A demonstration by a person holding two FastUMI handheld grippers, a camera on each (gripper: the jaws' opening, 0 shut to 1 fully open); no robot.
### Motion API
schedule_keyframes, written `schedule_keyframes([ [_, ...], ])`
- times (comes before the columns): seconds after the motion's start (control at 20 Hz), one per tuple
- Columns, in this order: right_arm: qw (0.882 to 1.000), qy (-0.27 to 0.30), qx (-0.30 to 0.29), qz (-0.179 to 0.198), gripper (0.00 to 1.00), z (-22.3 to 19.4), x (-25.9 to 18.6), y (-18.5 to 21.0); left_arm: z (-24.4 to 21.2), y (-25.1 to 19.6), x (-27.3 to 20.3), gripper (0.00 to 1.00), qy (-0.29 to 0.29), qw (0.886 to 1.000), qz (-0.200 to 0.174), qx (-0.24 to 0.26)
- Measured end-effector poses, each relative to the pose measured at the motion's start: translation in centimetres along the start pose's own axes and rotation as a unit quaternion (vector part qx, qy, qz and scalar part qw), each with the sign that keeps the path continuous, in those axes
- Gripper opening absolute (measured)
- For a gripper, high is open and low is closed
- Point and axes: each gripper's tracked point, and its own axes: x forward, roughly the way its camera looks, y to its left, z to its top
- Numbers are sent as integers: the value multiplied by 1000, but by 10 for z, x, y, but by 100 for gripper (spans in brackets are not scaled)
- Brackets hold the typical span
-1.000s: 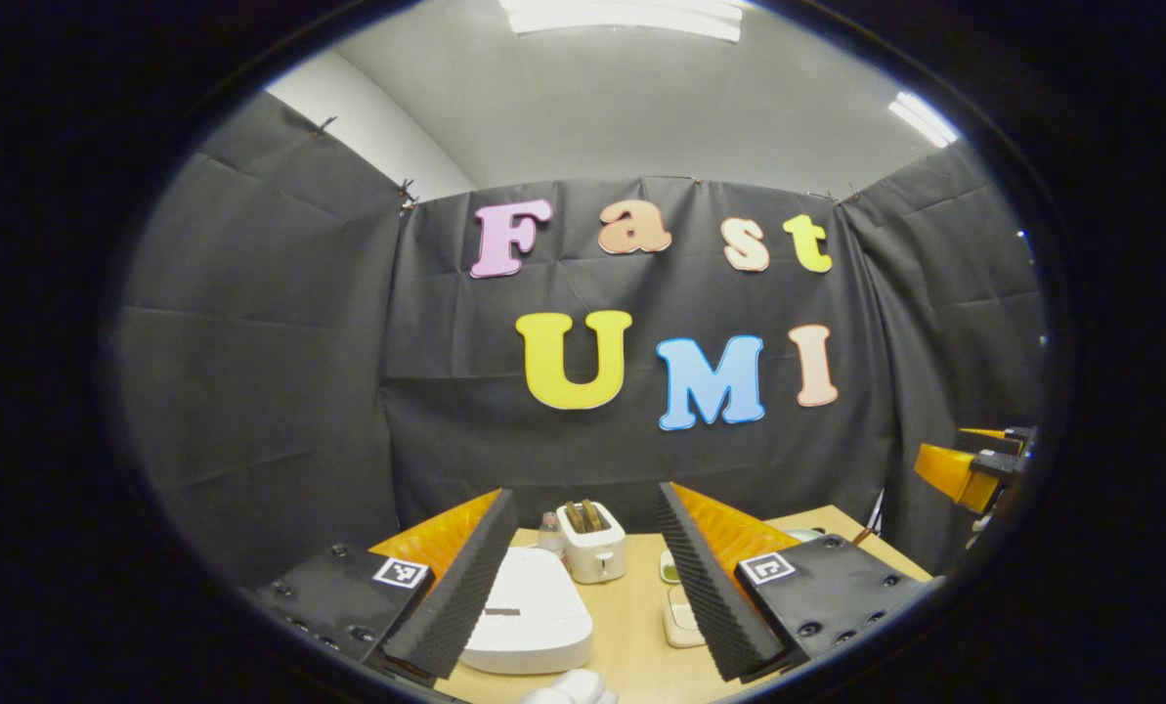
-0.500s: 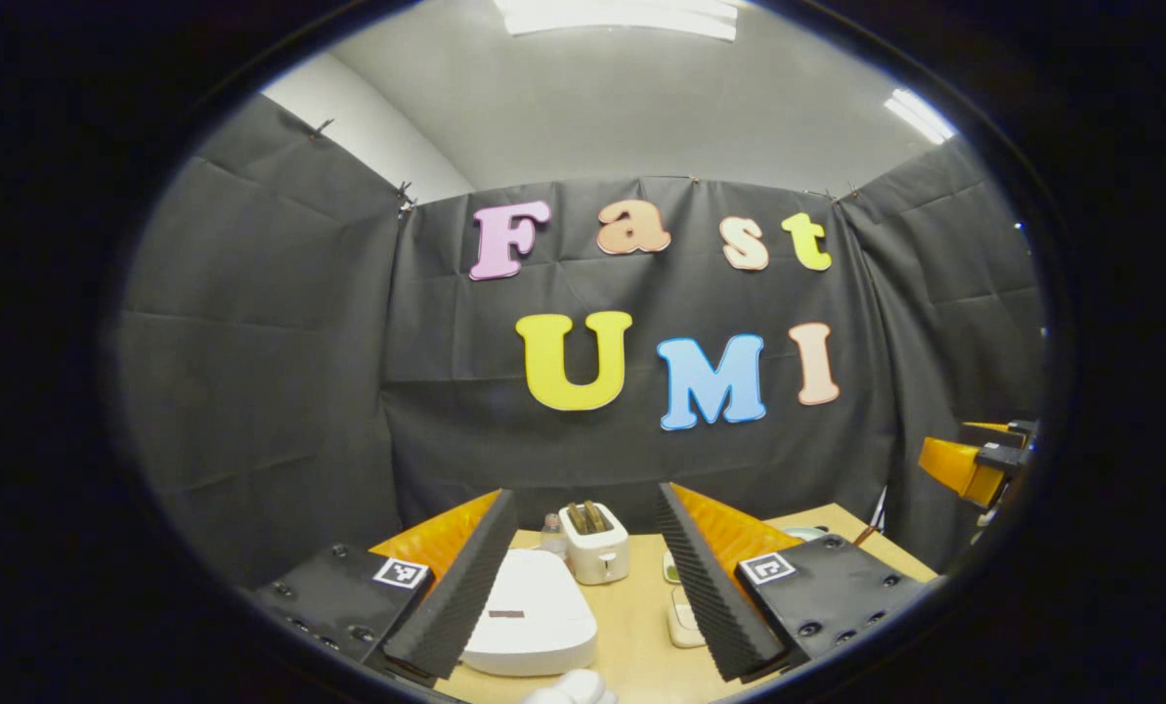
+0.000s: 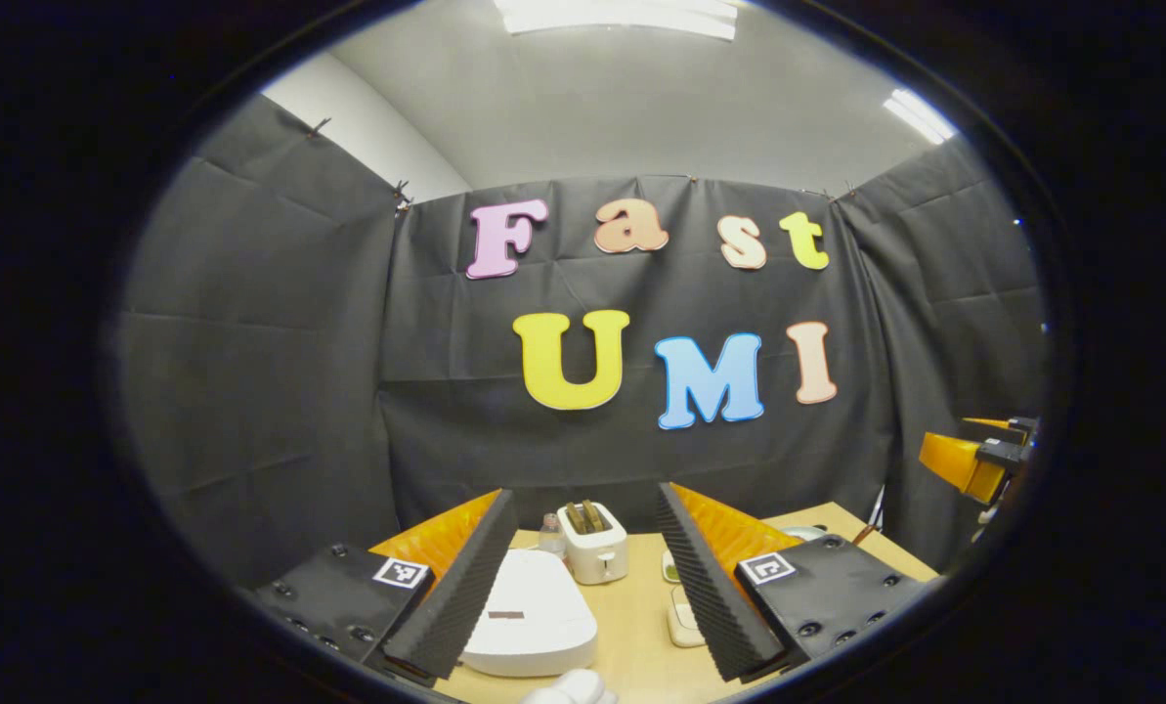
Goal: Close the left gripper, press the button to open the rice cooker; take a wooden spoon from the chopstick holder with the right hand, scoop a spoonful of rice and pour it into the rice cooker, then put the wooden spoon back into the chopstick holder.
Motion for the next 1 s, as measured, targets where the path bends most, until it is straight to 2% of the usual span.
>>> schedule_keyframes([
  [1.0, 1000, -3, 2, 1, 98, 4, -1, -1, -3, -1, -1, 100, 3, 1000, 5, 5],
])
